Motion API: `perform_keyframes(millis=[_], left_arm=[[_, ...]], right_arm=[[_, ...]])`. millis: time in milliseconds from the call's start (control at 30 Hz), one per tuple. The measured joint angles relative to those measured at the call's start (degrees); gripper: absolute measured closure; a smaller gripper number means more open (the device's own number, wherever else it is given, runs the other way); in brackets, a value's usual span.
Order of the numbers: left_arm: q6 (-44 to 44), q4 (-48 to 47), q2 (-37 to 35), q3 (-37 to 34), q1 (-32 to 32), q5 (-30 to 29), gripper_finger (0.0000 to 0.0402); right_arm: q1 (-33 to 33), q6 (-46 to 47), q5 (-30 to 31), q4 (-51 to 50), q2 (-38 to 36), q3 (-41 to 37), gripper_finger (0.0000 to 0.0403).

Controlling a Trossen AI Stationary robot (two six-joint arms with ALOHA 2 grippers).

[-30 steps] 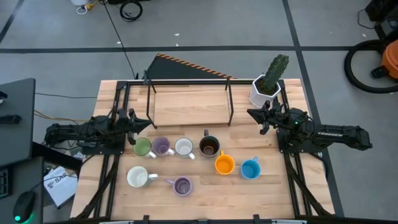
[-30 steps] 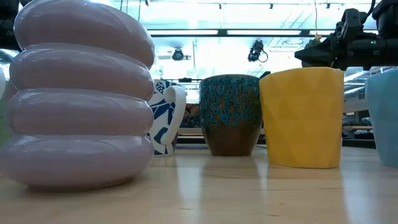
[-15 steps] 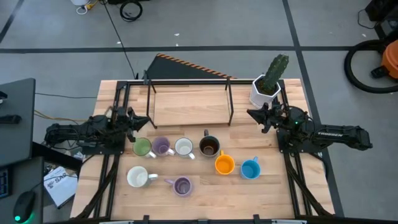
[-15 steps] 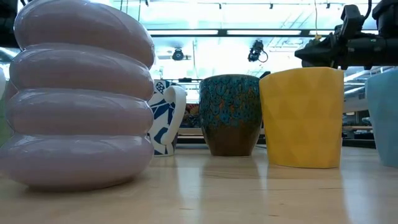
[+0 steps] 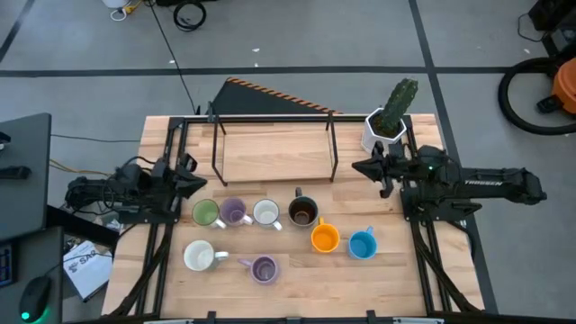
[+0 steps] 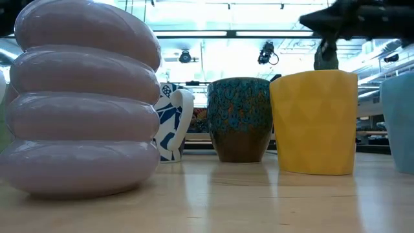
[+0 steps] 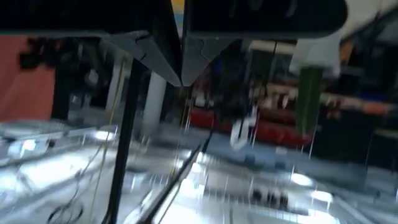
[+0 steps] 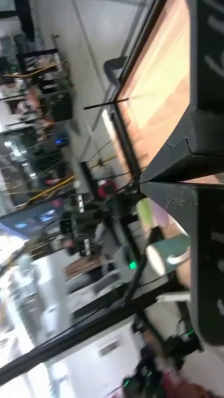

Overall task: Place coffee mugs
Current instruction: Put the blue and brown mug on the shelf

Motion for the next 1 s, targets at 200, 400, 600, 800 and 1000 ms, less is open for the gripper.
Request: perform_keyframes(millis=[200, 400, 600, 800, 1000], left_arm=[[1.8, -5.7, 0.0, 0.0, 0.0, -1.9, 0.0386], [1.3, -6.9, 0.0, 0.0, 0.0, -2.5, 0.0386], [1.8, -5.7, 0.0, 0.0, 0.0, -4.1, 0.0386], [7.4, -4.9, 0.0, 0.0, 0.0, -8.9, 0.0386], [8.9, -4.2, 0.0, 0.0, 0.1, -18.3, 0.0386]], right_arm=[[1.5, -6.9, 0.4, -9.8, 16.0, 14.1, 0.0389], [4.9, -10.7, 0.6, -19.9, 29.5, 26.3, 0.0389], [10.6, -9.3, 9.0, -32.6, 39.3, 37.2, 0.0389], [16.4, -4.9, 11.8, -44.8, 48.0, 46.1, 0.0389], [21.7, -5.0, 11.5, -56.0, 57.2, 55.4, 0.0372]])
